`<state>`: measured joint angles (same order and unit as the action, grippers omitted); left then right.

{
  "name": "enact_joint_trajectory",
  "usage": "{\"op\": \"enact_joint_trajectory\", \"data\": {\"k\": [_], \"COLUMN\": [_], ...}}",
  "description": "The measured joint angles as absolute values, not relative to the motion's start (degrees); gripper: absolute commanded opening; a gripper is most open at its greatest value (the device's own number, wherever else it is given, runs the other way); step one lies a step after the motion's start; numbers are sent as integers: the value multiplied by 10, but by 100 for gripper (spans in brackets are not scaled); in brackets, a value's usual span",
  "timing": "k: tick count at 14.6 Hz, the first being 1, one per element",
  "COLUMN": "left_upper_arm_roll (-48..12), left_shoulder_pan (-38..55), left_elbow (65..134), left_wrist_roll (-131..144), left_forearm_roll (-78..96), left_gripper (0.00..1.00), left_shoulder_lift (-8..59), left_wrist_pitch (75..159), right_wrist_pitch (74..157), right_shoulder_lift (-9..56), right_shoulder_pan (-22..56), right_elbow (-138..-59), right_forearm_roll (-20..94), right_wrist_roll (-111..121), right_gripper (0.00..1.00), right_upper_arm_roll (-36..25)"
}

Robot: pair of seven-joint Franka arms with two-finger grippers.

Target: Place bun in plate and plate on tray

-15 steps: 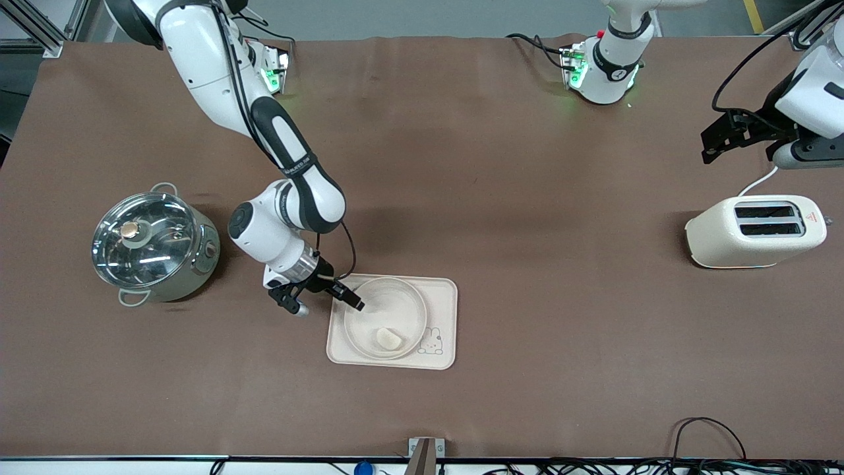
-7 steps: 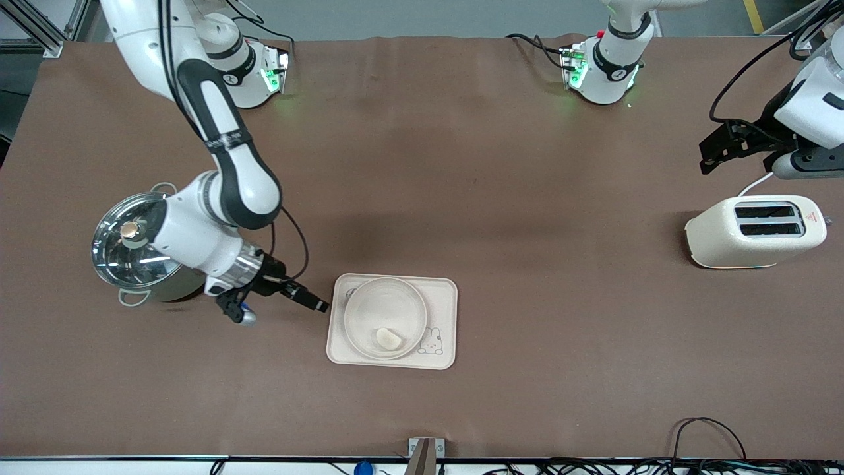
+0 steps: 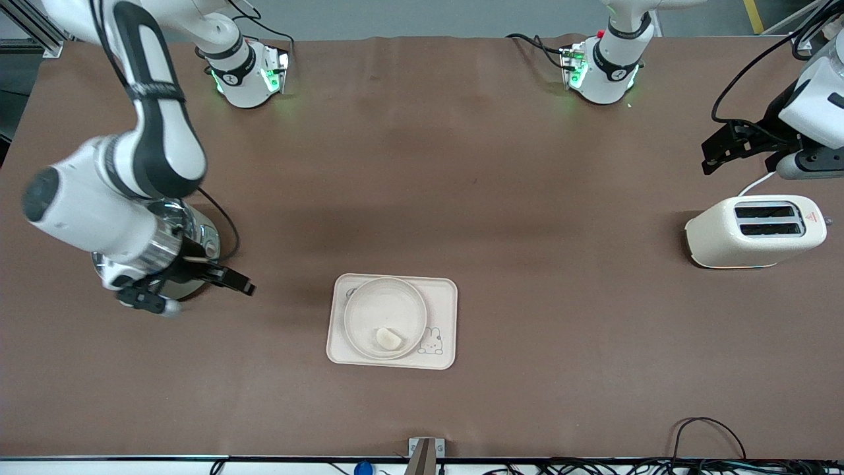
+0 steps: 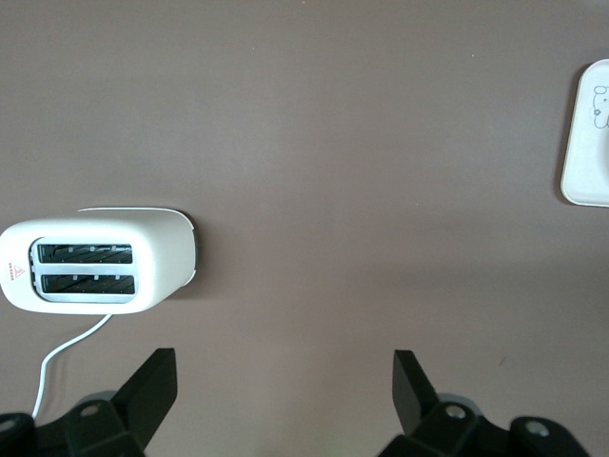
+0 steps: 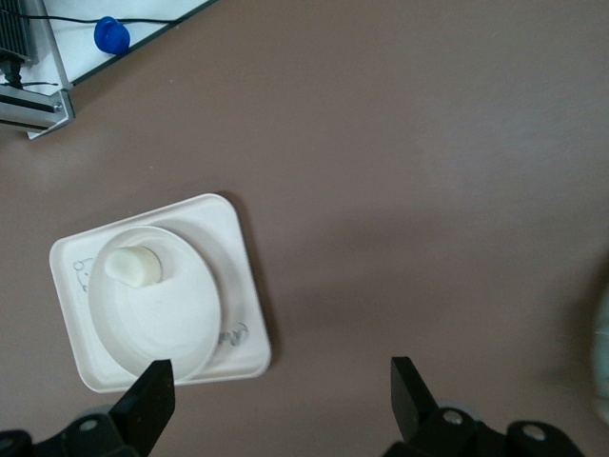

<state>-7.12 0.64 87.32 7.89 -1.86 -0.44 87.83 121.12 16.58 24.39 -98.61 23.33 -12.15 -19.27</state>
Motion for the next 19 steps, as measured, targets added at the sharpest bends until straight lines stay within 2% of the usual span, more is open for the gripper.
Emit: {"op": "enact_joint_trajectory", "data": {"k": [3, 6, 8, 9, 11, 13, 16, 19], "left_upper_arm_roll": [-72, -72, -72, -73, -82, -95, -99, -97], "left_shoulder_pan": [9, 9, 9, 9, 10, 10, 11, 8], "left_elbow": [872, 870, 869, 869, 868, 867, 862, 856], "left_wrist_roll": [79, 79, 79, 79, 79, 79, 79, 79], "left_forearm_roll": [-19, -19, -19, -19, -19, -19, -19, -19], "left_gripper": [100, 100, 100, 100, 100, 100, 100, 100], "left_shoulder_lift": [-5, -6, -7, -7, -7, -8, -12, -13], "left_wrist_pitch": [878, 877, 876, 876, 875, 868, 855, 848], "right_wrist_pitch": [1127, 1006, 931, 906, 885, 884, 884, 881], "right_shoulder_lift": [98, 42, 24, 21, 20, 20, 20, 20], "right_shoulder_pan": [243, 223, 156, 102, -19, -78, -78, -54], "right_elbow": [-976, -937, -896, -878, -857, -851, -850, -850], "right_forearm_roll": [135, 52, 43, 43, 43, 43, 41, 31], "right_wrist_roll": [-121, -102, -35, -3, 42, 54, 56, 57], "right_gripper": [100, 100, 100, 100, 100, 100, 100, 100], "right_upper_arm_roll": [-218, -230, -208, -175, -77, -14, 4, -14]}}
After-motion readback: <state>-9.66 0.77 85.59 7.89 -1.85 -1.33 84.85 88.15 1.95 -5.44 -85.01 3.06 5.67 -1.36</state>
